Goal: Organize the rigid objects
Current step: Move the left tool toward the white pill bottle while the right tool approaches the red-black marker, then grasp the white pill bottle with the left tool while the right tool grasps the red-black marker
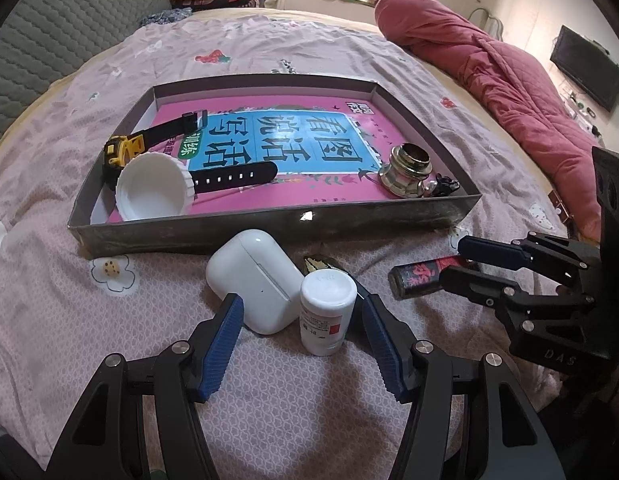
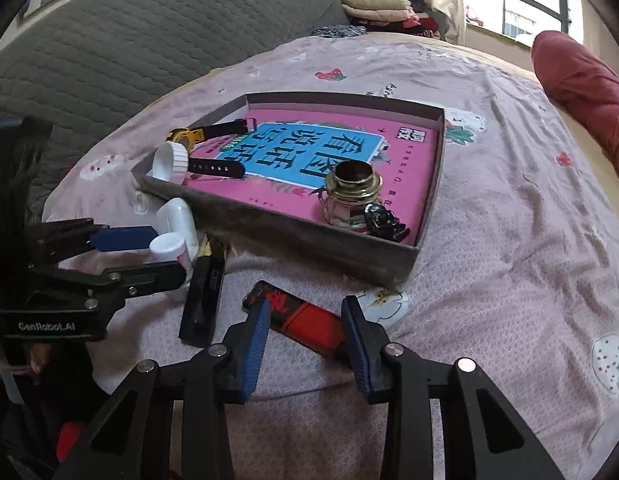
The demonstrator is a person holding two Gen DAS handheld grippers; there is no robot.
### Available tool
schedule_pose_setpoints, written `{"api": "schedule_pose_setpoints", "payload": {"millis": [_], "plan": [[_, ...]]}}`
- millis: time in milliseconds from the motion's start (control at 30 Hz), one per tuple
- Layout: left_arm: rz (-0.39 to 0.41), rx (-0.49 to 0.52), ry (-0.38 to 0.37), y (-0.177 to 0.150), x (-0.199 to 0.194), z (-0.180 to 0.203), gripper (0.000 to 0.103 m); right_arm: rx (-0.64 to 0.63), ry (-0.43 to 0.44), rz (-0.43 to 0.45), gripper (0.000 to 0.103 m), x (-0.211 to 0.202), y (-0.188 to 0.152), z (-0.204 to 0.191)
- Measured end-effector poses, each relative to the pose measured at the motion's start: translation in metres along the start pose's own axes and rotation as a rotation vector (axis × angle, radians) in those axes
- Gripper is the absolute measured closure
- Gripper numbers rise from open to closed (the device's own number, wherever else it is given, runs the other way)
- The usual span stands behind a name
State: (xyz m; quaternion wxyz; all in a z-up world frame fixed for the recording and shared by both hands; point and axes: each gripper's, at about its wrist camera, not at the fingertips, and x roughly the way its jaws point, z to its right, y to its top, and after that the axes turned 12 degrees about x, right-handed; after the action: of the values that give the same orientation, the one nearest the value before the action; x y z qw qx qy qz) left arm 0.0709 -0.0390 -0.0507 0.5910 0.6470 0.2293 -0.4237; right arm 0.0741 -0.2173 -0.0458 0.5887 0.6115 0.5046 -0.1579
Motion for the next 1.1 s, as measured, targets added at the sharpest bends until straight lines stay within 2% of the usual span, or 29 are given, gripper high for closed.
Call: {"api": "schedule_pose_setpoints", "payload": {"millis": [133,433,633,700,733,833,1100], "plan": [[-0.009,-0.003,-0.019,-0.001,0.001,0.001,0.040,-0.087,-0.067,-0.006,0.065,0.002,-0.005,-0.010],[-0.007,-0.005,-0.016,-0.002,0.001,0.002,0.040,-0.450,-0.316,0.018,0.064,0.024,-0.028,-0.048],[-0.007,-0.013,-0.009,-0.002,0.003,0.001,0.040,-0.507,-0.388,0.061,0.064,0.038,-0.029,-0.055],[-0.006,-0.023,-0.012,-0.002,0.004,0.000,0.040,-0.507,-0.395,0.070,0.065,0.041,-0.028,-0.056],[-0.006,-0.024,-0.010,-0.002,0.004,-0.001,0.040,-0.504,-0.393,0.072,0.069,0.042,-0.027,-0.057],[-0.009,-0.026,-0.003,-0.001,0.005,-0.001,0.040,-0.480,-0.374,0.069,0.070,0.044,-0.025,-0.055],[-0.009,-0.022,0.023,0.001,0.005,0.002,0.050,-0.377,-0.298,0.052,0.071,0.037,-0.015,-0.046]]}}
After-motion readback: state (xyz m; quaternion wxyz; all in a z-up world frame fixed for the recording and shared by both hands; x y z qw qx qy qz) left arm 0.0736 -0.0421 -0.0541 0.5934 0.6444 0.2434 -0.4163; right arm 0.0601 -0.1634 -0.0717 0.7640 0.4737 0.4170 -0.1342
